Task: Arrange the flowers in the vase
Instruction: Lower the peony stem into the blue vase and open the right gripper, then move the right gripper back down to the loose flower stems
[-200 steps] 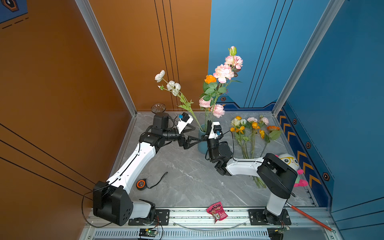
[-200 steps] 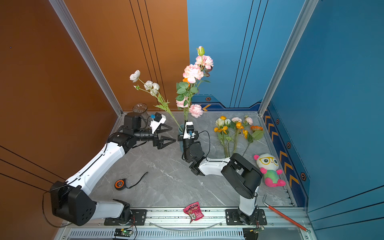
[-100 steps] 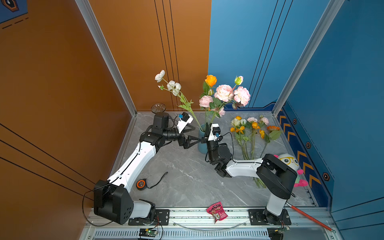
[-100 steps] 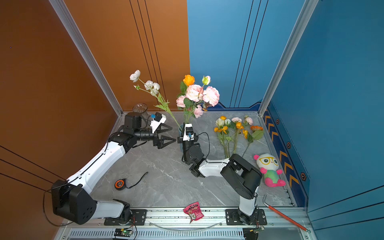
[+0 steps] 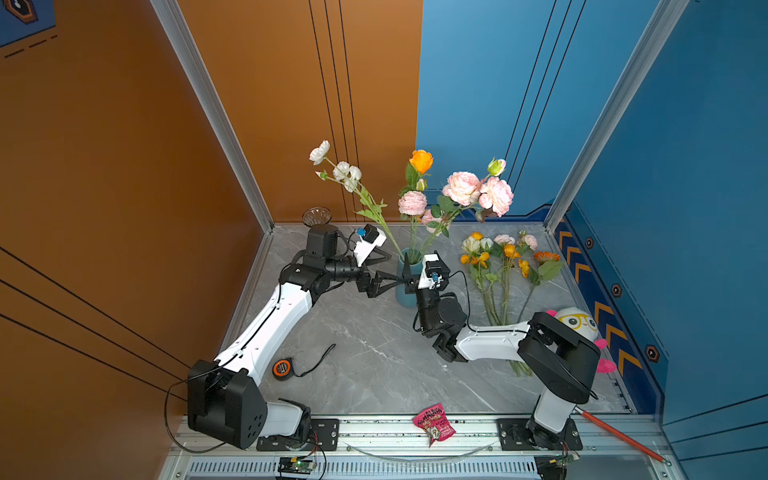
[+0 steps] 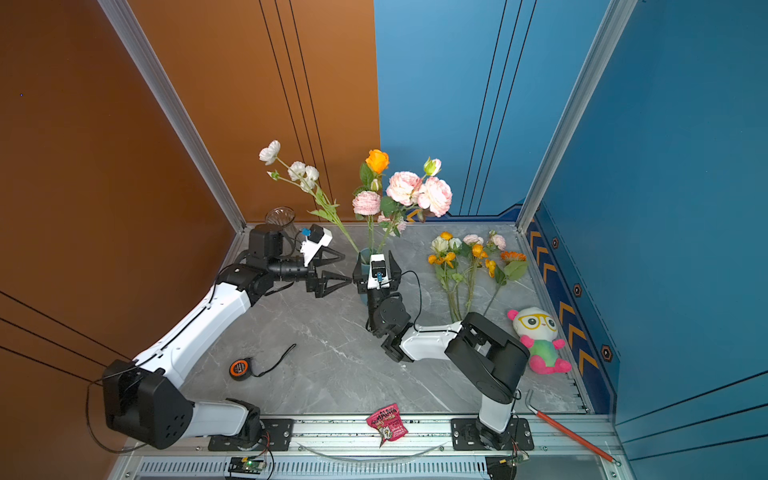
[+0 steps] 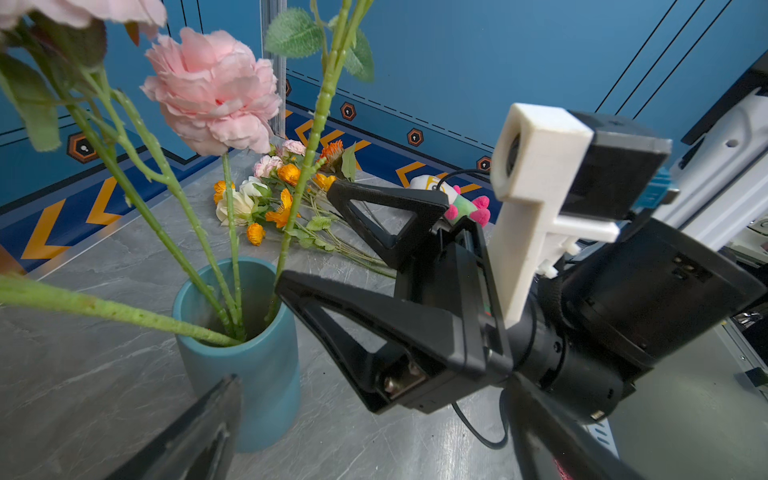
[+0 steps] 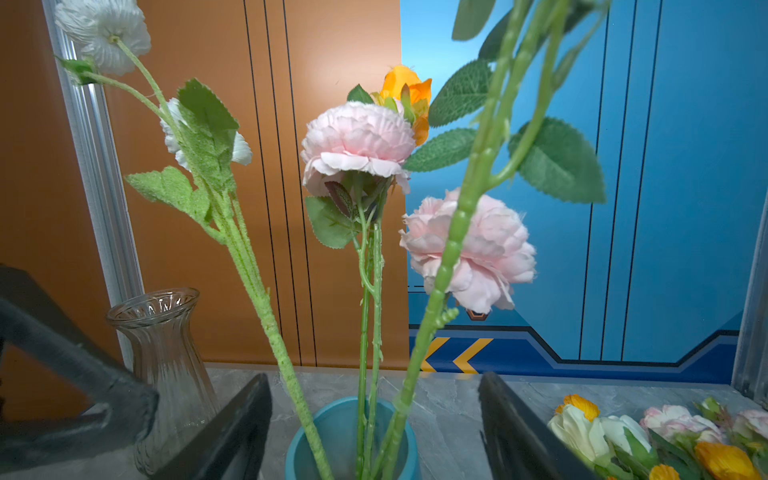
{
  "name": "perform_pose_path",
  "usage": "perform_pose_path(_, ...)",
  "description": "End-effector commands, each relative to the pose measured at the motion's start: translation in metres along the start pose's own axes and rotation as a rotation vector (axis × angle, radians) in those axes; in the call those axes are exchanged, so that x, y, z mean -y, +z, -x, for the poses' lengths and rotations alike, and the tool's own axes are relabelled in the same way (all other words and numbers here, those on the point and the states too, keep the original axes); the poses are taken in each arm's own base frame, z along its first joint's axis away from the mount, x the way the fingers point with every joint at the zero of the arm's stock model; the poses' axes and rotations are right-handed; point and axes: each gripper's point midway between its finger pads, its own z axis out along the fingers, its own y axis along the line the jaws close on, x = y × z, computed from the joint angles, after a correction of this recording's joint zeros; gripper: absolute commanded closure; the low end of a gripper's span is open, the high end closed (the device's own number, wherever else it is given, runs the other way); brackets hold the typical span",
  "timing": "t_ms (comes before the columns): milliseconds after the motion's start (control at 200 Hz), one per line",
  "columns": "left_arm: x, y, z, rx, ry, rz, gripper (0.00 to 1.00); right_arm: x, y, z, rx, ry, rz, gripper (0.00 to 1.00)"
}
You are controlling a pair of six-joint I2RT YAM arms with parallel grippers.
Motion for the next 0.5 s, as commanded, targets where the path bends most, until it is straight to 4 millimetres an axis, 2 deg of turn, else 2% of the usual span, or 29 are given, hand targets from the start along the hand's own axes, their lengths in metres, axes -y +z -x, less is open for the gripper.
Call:
perform_pose_path(0,0.001,-0.003,0.011,0.025,0.015,-0.016,0.02,0.015,-0.012,0.021,0.008,-0.020,-0.072,0.13)
perform_pose_path(235,-0.001,-0.001,0.011,0.022,0.006,-0.015,0.02,0.037,-0.034,0.025,-0.107,-0.066,-0.103,0.11)
perform_pose_path(355,-0.002,0.004,0.009,0.021,0.016,0.007,0.02,0.049,-0.044,0.020,-0.195,-0.093,-0.093,0.12)
perform_pose_path(430,0.001,0.010,0.010,0.022,0.047,0.041,0.02,0.064,-0.052,0.015,-0.256,-0.100,-0.103,0.13)
perform_pose_path(496,0.011,0.019,0.010,0.024,0.090,0.059,0.02,0.085,-0.059,0.009,-0.310,-0.087,-0.134,0.14)
